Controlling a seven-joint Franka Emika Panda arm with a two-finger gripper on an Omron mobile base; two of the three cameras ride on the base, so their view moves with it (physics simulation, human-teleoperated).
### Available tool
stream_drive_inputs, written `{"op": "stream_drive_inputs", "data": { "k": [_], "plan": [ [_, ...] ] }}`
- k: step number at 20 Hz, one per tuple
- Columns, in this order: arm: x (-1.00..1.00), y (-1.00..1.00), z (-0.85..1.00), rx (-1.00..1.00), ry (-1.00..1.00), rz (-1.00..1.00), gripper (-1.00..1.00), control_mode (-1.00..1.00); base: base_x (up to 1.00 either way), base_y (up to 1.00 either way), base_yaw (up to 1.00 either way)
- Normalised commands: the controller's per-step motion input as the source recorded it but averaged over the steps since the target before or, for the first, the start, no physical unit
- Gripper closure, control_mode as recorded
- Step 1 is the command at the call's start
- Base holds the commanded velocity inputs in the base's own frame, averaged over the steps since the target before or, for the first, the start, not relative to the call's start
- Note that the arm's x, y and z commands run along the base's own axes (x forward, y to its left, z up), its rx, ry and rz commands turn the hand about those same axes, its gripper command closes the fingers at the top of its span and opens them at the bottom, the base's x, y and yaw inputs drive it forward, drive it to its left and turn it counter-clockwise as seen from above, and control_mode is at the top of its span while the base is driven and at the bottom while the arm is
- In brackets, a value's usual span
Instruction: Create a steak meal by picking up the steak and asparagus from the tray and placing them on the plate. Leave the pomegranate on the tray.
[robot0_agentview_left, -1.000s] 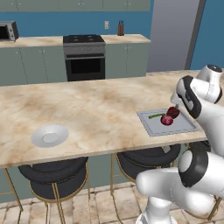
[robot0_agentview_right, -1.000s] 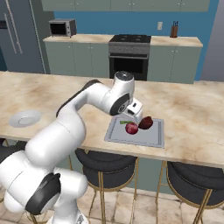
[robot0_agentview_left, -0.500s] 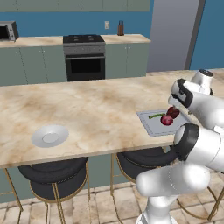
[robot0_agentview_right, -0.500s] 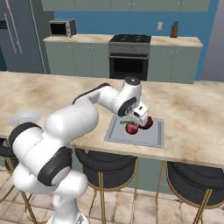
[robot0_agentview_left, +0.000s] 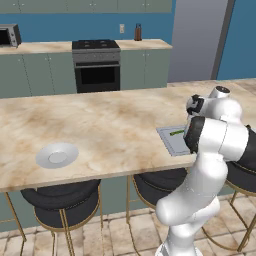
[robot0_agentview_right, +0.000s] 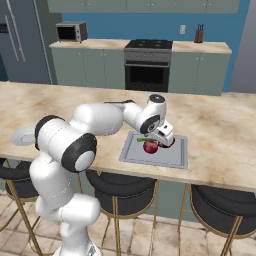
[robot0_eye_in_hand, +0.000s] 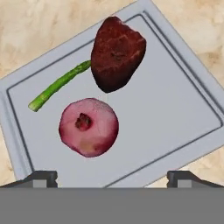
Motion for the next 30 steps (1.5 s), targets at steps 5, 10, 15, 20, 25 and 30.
{"op": "stream_drive_inputs", "data": {
  "k": [5, 10, 15, 20, 25, 30],
  "plan": [
    [0.61, -0.27, -0.22, 0.02, 0.02, -0.01, -1.0, -1.0, 0.0, 0.0, 0.0],
    [0.57, -0.21, -0.24, 0.02, 0.01, 0.0, -1.0, -1.0, 0.0, 0.0, 0.0],
    [0.47, -0.24, -0.35, 0.02, 0.01, 0.0, -1.0, -1.0, 0.0, 0.0, 0.0],
    [0.48, -0.15, -0.37, 0.0, 0.01, 0.0, -1.0, -1.0, 0.0, 0.0, 0.0],
    [0.45, 0.0, -0.37, 0.0, 0.0, 0.0, -1.0, -1.0, 0.0, 0.0, 0.0],
    [0.12, 0.0, -0.64, 0.0, 0.0, 0.0, 1.0, -1.0, 0.0, 0.0, 0.0]
  ]
}}
